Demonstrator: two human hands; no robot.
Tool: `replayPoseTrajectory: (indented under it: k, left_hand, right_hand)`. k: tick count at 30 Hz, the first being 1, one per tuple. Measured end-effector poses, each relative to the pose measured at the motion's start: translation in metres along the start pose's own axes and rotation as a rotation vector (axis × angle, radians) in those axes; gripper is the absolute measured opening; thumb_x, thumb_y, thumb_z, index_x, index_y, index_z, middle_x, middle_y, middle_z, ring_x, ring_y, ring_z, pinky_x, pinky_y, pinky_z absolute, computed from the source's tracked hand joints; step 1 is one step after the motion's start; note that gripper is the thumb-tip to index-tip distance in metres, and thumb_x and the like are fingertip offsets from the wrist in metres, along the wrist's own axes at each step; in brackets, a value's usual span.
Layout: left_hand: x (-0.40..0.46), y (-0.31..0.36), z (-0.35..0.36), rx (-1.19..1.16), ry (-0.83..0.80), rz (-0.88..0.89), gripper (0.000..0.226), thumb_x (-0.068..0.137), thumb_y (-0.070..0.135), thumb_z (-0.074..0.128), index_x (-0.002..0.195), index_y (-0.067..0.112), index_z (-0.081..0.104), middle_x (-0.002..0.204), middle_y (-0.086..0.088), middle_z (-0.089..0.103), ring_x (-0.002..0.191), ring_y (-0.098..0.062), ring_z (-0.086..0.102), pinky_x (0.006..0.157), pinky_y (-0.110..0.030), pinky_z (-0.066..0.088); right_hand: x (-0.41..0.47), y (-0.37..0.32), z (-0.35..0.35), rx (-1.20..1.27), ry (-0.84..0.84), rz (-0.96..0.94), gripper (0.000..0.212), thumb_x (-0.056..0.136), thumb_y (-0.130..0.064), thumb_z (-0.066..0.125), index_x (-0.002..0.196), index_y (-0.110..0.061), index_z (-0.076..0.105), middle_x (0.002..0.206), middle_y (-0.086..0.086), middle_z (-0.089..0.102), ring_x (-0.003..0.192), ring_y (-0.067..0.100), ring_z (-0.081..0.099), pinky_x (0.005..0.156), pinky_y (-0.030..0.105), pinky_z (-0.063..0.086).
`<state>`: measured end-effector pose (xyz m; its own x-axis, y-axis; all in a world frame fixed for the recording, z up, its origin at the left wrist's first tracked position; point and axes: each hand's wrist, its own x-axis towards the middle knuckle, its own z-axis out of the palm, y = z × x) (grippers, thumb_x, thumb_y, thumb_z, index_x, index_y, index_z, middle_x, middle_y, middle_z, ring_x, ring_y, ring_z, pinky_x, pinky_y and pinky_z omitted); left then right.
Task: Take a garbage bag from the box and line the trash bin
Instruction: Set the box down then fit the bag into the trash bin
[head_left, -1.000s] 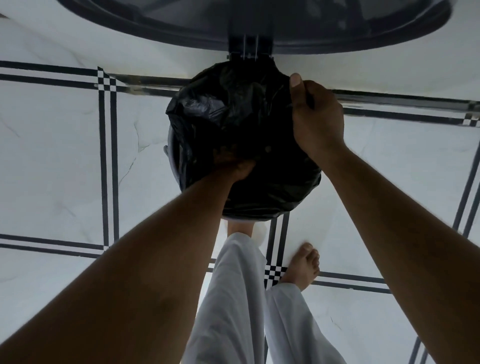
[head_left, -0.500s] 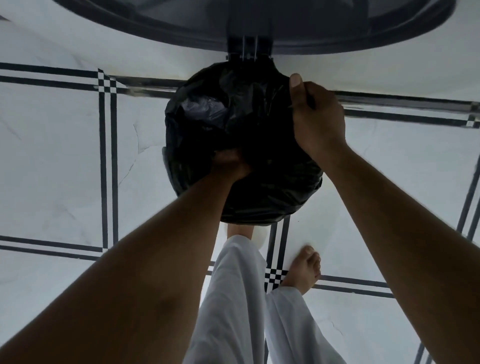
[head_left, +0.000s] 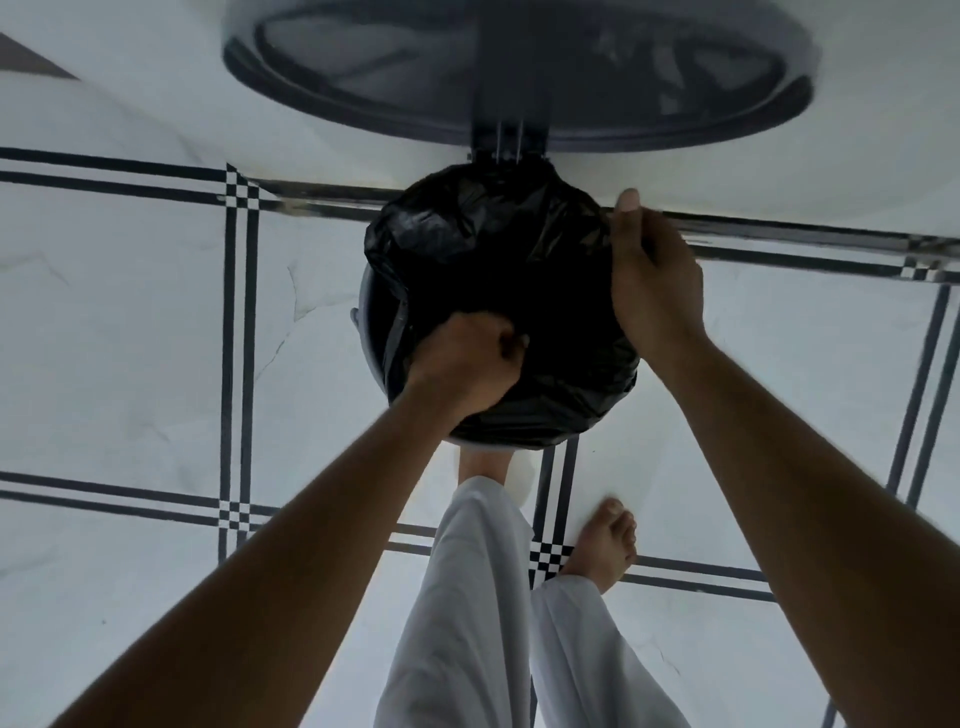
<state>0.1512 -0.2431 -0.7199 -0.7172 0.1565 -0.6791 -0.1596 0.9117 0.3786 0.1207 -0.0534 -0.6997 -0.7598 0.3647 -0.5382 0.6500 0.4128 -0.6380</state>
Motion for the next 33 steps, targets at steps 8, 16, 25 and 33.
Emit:
replayPoseTrajectory:
  k: [8,16,25,33]
  left_hand:
    - [-0.093,-0.049,-0.009,-0.374,0.655,-0.476,0.052,0.098,0.042,0.081,0.132,0.009,0.059,0.13,-0.014,0.063,0.12,-0.033,0.062,0.091,-0.041,0.052]
    - [-0.085,-0.079,-0.011,-1.123,0.352,-0.743,0.025,0.11,0.043,0.067,0.094,0.026,0.076,0.1,0.006,0.078,0.097,-0.013,0.071,0.094,-0.036,0.053]
    - [-0.007,-0.093,-0.065,-1.282,0.362,-0.691,0.023,0.107,0.039,0.068,0.121,0.024,0.08,0.113,0.006,0.083,0.098,-0.008,0.076,0.075,-0.027,0.058]
    - [0.012,-0.072,-0.114,-1.083,0.219,-0.457,0.043,0.102,0.057,0.066,0.12,0.021,0.082,0.103,0.004,0.082,0.092,-0.015,0.075,0.08,-0.034,0.058]
  right_hand:
    - [-0.061,0.043,-0.014,0.371,0.008,0.655,0.058,0.112,-0.068,0.031,0.126,-0.023,0.065,0.117,-0.002,0.068,0.103,0.019,0.064,0.108,0.047,0.055]
    - [-0.091,0.065,0.001,0.64,-0.12,0.849,0.025,0.116,-0.019,0.047,0.122,-0.017,0.071,0.11,0.002,0.076,0.111,0.019,0.071,0.098,0.038,0.057]
    - [-0.065,0.065,0.006,0.68,0.032,0.93,0.033,0.102,-0.01,0.045,0.119,-0.017,0.072,0.114,0.001,0.075,0.104,0.019,0.073,0.089,0.033,0.055]
    - [-0.032,0.024,-0.017,0.558,0.245,0.456,0.014,0.1,-0.031,0.062,0.105,-0.025,0.073,0.103,-0.012,0.072,0.092,0.014,0.063,0.084,0.029,0.05]
